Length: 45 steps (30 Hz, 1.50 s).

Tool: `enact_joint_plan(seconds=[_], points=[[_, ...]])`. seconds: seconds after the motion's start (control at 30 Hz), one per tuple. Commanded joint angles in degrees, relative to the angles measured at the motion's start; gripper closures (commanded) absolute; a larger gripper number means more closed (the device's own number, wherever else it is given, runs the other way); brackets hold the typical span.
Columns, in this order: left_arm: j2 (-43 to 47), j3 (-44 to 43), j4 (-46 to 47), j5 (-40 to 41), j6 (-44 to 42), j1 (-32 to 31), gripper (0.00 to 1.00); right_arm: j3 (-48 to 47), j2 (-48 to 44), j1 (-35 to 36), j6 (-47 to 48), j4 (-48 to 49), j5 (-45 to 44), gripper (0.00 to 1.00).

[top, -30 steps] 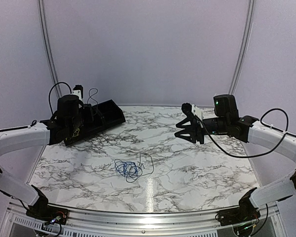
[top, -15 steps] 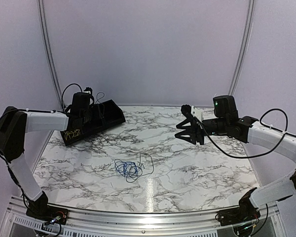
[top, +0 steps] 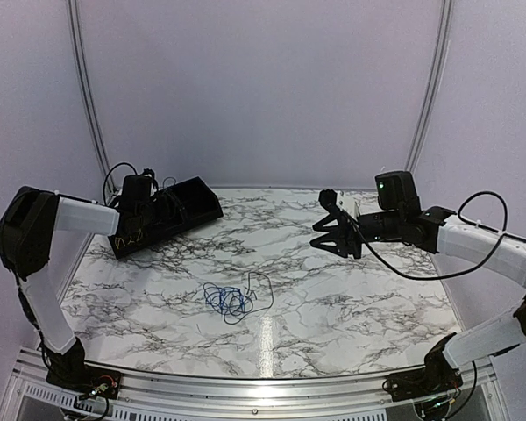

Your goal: Untangle the cables

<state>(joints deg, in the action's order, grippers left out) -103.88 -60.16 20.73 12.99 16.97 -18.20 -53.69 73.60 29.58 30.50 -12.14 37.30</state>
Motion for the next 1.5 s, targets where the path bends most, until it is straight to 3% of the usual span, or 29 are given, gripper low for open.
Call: enact_joint_plan(seconds=[0.0, 0.6, 0.77, 0.93, 1.17, 1.47], points=[[2.33, 2.42, 1.78, -0.13, 0.09, 0.93, 1.0, -0.83, 1.29, -0.45, 0.94, -1.74, -0.11, 0.55], [-6.07, -3.86, 1.54, -3.44, 1.7, 2.99, 1.0, -1.06, 1.41, -0.43, 1.52, -2.45, -0.65, 0.55], [-2.82, -2.83, 0.37, -4.27, 2.69, 3.17, 0.71, -1.2, 1.54, -0.4, 1.56, -2.65, -0.48, 0.55], [2.28, -0.59, 0.24, -4.38, -0.82, 3.17, 0.59, -1.24, 1.63, -0.41, 1.73, -2.92, 0.04, 0.55], [5.42, -0.7, -0.7, -7.35, -2.84, 3.17, 0.51, -1.34, 1.46, -0.41, 1.91, -3.24, 0.32, 0.55], [0.97, -4.62, -1.57, -14.21, -2.38, 2.93, 0.49, -1.41, 1.39, -0.4, 2.17, -3.41, 0.24, 0.55]])
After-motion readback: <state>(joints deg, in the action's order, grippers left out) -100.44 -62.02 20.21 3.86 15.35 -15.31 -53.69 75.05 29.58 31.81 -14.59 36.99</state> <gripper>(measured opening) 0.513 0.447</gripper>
